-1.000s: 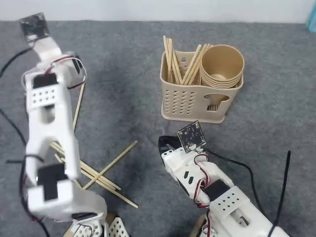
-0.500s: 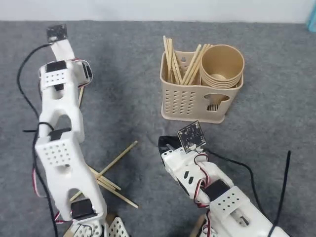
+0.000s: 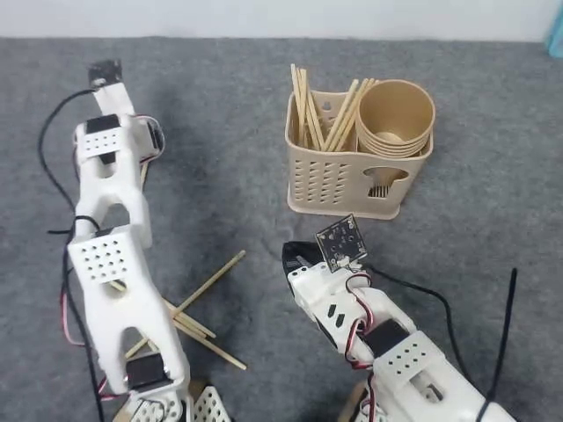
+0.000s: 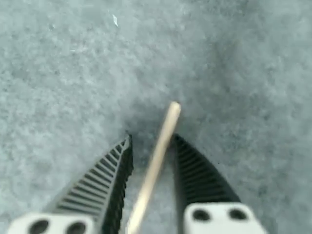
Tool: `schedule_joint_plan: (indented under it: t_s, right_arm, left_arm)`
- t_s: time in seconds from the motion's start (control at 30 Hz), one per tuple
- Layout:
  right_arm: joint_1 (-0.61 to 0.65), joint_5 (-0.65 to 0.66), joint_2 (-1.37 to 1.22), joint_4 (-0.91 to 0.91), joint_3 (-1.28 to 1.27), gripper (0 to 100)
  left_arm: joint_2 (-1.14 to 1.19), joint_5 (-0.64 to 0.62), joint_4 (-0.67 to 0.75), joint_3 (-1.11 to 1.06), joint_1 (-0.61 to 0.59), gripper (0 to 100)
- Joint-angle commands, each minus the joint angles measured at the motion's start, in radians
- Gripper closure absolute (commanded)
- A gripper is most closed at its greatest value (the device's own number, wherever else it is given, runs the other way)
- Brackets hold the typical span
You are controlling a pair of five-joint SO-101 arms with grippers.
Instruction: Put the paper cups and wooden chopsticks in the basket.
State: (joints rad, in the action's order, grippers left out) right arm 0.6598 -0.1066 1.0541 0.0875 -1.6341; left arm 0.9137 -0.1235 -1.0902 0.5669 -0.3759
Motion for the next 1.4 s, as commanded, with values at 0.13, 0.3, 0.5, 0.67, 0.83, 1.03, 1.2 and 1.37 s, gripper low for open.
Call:
schedule_joint_plan:
  t_s: [0.13,0.3,0.5,0.67,0.83,1.03,1.2,1.37]
  right_arm:
    - [-0.008,0.021,0.018,-0.030,0.015,98.7]
    - [-0.008,0.021,0.018,-0.030,0.015,98.8]
    - [-0.008,0.021,0.019,-0.030,0.015,98.8]
    - [-0.008,0.021,0.019,-0.030,0.015,98.9]
    - [-0.008,0.021,0.022,-0.028,0.015,98.9]
    - [-0.008,0.021,0.025,-0.024,0.015,98.9]
    - [-0.008,0.021,0.027,-0.024,0.015,98.9]
    - [-0.008,0.021,0.027,-0.022,0.015,98.9]
  left_arm:
    - [-0.086,0.015,-0.190,0.019,0.037,99]
    - [-0.218,0.009,-0.284,0.019,0.037,99]
    - [-0.462,0.009,-0.443,0.015,0.040,99]
    - [-0.667,0.009,-0.600,0.010,0.057,99]
    - [-0.833,0.008,-0.661,-0.042,0.074,99]
    - [-1.076,0.014,-0.601,-0.337,0.081,99]
    - [-1.330,0.008,-0.371,-0.671,0.081,99]
    - [-1.560,0.005,-0.115,-0.963,0.083,99]
